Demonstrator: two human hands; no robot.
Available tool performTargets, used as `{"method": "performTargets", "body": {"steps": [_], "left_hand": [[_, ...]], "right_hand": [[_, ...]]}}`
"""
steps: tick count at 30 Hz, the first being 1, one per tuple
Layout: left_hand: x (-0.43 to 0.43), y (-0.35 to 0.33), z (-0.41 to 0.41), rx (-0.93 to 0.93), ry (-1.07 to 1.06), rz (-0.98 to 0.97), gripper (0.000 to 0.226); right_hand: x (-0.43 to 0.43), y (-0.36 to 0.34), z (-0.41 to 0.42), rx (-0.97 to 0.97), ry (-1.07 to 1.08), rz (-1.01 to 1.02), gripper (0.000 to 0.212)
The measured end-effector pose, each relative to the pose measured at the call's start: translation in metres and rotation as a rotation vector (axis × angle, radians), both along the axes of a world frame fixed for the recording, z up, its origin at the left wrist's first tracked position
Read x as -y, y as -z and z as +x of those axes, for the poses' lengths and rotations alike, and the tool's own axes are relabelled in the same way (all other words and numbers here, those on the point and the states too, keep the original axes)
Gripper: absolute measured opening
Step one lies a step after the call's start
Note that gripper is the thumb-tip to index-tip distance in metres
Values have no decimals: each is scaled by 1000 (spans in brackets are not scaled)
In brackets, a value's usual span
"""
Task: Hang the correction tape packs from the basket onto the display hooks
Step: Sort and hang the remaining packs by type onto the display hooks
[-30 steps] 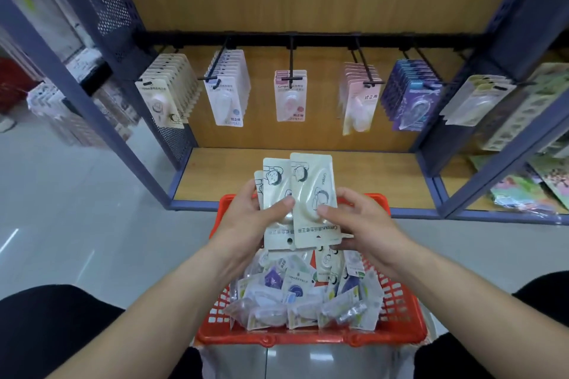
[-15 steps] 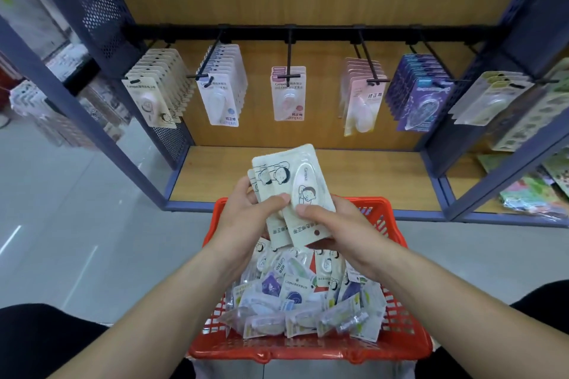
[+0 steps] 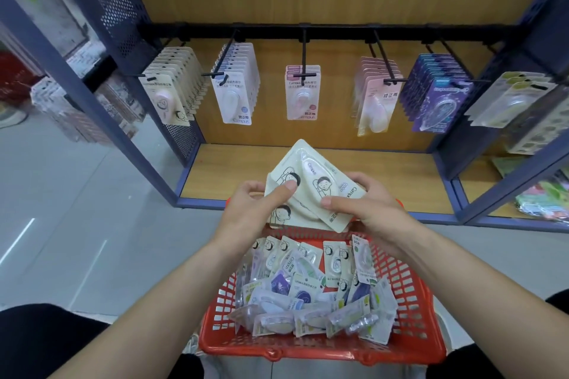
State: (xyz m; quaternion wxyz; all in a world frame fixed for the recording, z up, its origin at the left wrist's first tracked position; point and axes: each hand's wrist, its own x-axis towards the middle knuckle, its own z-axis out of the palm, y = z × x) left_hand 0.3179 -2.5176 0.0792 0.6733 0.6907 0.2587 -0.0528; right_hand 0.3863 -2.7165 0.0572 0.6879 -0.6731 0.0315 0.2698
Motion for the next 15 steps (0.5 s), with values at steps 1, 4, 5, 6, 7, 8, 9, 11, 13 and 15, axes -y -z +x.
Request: {"method": "performTargets", "body": {"steps": [1, 4, 5, 6, 7, 8, 9, 11, 13, 15], "left_hand": [[0, -1, -2, -3, 13, 28, 80], [-2, 1, -7, 0, 54, 65, 67], [-2, 2, -8, 5, 53, 60, 57], [-2, 5, -9, 9, 44, 54, 47], [-2, 7, -9, 6, 34, 47, 41], [-1, 9, -9, 1, 28, 39, 39], [0, 10, -9, -2, 23, 30, 37], [0, 12, -9, 1, 9, 16, 33], [1, 12, -9, 8, -5, 13, 32], [2, 12, -8, 7, -18, 16, 32]], "right_hand": [[0, -1, 0, 6, -23, 6, 79], [0, -2, 0, 28, -71, -3, 78], [-1, -2, -1, 31, -70, -8, 79], [-2, -2, -2, 34, -61, -11, 82], [-3, -1, -3, 38, -46, -9, 87], [-4, -1, -4, 44, -27, -2, 90], [-6, 0, -5, 49, -8, 9, 91], [-7, 1, -7, 54, 22, 22, 82], [-9, 3, -9, 53, 13, 13, 63], [-11, 3, -12, 74, 0, -33, 61]]}}
